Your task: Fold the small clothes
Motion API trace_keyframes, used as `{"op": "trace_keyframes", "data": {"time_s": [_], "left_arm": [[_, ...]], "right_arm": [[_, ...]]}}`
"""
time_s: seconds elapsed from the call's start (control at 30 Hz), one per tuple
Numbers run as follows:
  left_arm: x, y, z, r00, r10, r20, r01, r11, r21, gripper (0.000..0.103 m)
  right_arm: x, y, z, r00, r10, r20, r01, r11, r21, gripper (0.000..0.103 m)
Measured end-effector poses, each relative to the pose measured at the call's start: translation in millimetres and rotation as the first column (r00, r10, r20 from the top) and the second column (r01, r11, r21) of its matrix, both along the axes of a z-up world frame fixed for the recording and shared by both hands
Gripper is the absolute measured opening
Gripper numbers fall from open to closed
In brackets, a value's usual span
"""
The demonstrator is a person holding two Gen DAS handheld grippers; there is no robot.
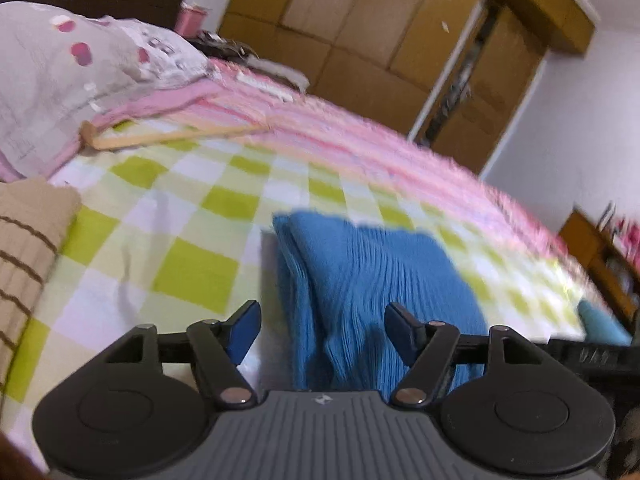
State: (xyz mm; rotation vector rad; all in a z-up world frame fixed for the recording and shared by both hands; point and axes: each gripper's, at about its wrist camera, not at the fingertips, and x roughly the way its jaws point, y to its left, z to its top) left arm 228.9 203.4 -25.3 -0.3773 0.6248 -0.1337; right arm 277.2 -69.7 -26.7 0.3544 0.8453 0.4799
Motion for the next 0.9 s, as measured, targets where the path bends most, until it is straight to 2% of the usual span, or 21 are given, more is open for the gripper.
{"op": "trace_keyframes", "data": {"time_s": [0.2,0.3,0.4,0.47,0.57,0.77,0.9], "left_arm": [[4.6,-5.5,-11.8,0.999,-0.026,-0.031,0.026,1.000,0.004,0.076],[6.0,-1.9,-17.0,0.998,-0.042,-0.045,0.040,0.999,-0.037,0.076],[7.4,0.6,-21.7,0.997,-0.058,-0.054,0.053,0.995,-0.089,0.070],[6.5,1.3,-23.1,0.995,-0.080,-0.058,0.072,0.988,-0.134,0.063],[3.4,-5.0,-22.2,0.994,-0.094,-0.059,0.086,0.988,-0.128,0.060],[-16.7,-26.3,-15.6,0.985,-0.158,-0.074,0.147,0.979,-0.140,0.055],[-51.8,-54.5,-11.8,0.962,-0.254,-0.103,0.242,0.963,-0.120,0.055]], "right_arm": [[4.1,8.1,-8.1,0.999,0.021,-0.025,-0.021,0.999,0.030,0.072],[6.7,6.4,-12.5,0.999,0.019,-0.042,-0.016,0.998,0.060,0.071],[8.8,3.8,-16.8,0.998,0.012,-0.069,-0.006,0.996,0.084,0.062],[7.0,2.8,-15.6,0.998,0.017,-0.067,-0.012,0.997,0.077,0.050],[3.1,-0.1,-10.5,0.997,0.031,-0.067,-0.027,0.998,0.061,0.039],[-13.4,-17.4,-0.5,0.997,0.039,-0.070,-0.036,0.998,0.046,0.034],[-39.3,-42.3,7.3,0.995,0.069,-0.069,-0.069,0.998,-0.005,0.034]]}}
